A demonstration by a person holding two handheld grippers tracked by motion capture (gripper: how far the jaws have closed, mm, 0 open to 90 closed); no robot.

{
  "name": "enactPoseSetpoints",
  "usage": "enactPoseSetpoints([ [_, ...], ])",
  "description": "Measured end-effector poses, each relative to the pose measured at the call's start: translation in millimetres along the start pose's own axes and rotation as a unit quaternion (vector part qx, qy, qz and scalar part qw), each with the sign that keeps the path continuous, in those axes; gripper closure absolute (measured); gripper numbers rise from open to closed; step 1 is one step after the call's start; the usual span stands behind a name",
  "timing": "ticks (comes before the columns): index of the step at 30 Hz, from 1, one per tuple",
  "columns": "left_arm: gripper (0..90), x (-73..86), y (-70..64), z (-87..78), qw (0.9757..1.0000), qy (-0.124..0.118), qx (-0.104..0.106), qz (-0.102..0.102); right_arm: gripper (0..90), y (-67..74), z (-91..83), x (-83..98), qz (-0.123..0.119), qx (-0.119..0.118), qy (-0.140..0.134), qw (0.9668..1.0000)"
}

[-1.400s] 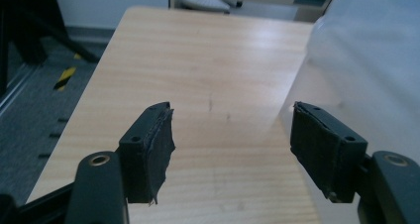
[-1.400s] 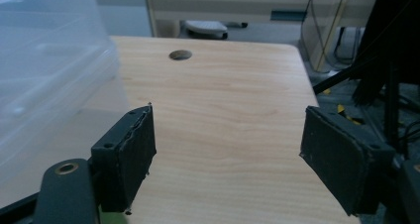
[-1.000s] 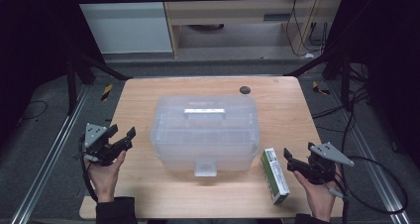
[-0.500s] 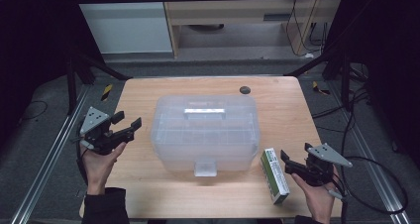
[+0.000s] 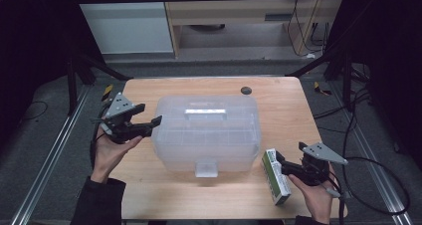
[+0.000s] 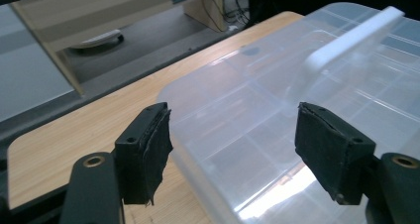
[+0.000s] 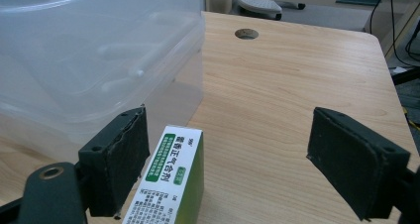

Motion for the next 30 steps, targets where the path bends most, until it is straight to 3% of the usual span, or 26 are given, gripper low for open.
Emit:
enactPoseSetpoints([
  [2,28.8,-7.0,-5.9,3.8,0.9996,0.006,0.006,0.026,16.4,-0.5,0.0,-0.5,-0.003,0.001,-0.001,1.0],
  [3,28.7,-7.0,-5.9,3.8,0.9996,0.006,0.006,0.026,16.4,-0.7,-0.1,-0.5,-0.003,0.001,0.0,1.0],
  [5,28.1,-11.6,-12.2,7.8,0.9982,0.022,0.004,0.055,16.6,-1.9,-0.4,-0.4,0.001,0.004,0.001,1.0],
  [7,28.1,-12.5,-15.4,9.0,0.9981,0.028,0.009,0.054,16.7,-2.5,-0.5,-0.2,0.003,0.004,0.002,1.0],
  [13,27.3,-23.9,-25.4,18.9,0.9947,0.031,0.016,0.096,16.8,-1.1,2.4,1.2,-0.001,0.002,0.013,0.9999],
  [17,26.8,-28.7,-29.7,24.5,0.9902,0.042,0.008,0.133,16.8,-0.8,2.7,-1.0,0.0,0.001,0.013,0.9999],
  [20,26.5,-31.8,-32.7,26.6,0.9885,0.044,0.01,0.145,16.8,0.0,2.5,-2.3,0.0,0.0,0.013,0.9999],
  [21,26.5,-35.2,-33.1,28.9,0.986,0.038,0.011,0.162,16.8,0.1,2.8,-2.8,-0.003,0.0,0.013,0.9999],
  [22,26.3,-34.9,-37.0,29.8,0.9848,0.05,0.01,0.166,16.7,1.7,3.2,-3.7,-0.005,-0.003,0.014,0.9999],
  [23,26.1,-34.9,-37.0,29.8,0.9848,0.05,0.01,0.166,16.7,1.7,3.2,-3.7,-0.005,-0.003,0.014,0.9999],
  [27,26.3,-37.4,-42.8,33.1,0.9801,0.06,0.01,0.189,16.7,3.6,4.4,-3.4,-0.007,-0.006,0.016,0.9998],
  [28,26.5,-38.1,-44.6,34.9,0.9772,0.068,0.007,0.201,16.7,4.1,4.9,-3.1,-0.008,-0.006,0.017,0.9998],
  [29,26.7,-38.1,-44.6,34.9,0.9772,0.068,0.007,0.201,16.7,4.1,5.1,-3.2,-0.009,-0.007,0.016,0.9998],
  [30,27.0,-39.4,-45.5,36.8,0.9737,0.075,0.0,0.215,16.7,4.5,5.2,-3.1,-0.008,-0.008,0.017,0.9998],
])
Point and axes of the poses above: each handheld gripper's, and its own axes: z roughly forward along the jaws, x roughly out of its underside, y roughly to its left, the point moved 8 cm from there along z, roughly forward along the jaws, and after that the axes turned 5 degrees about y, right-handed, at the moved point
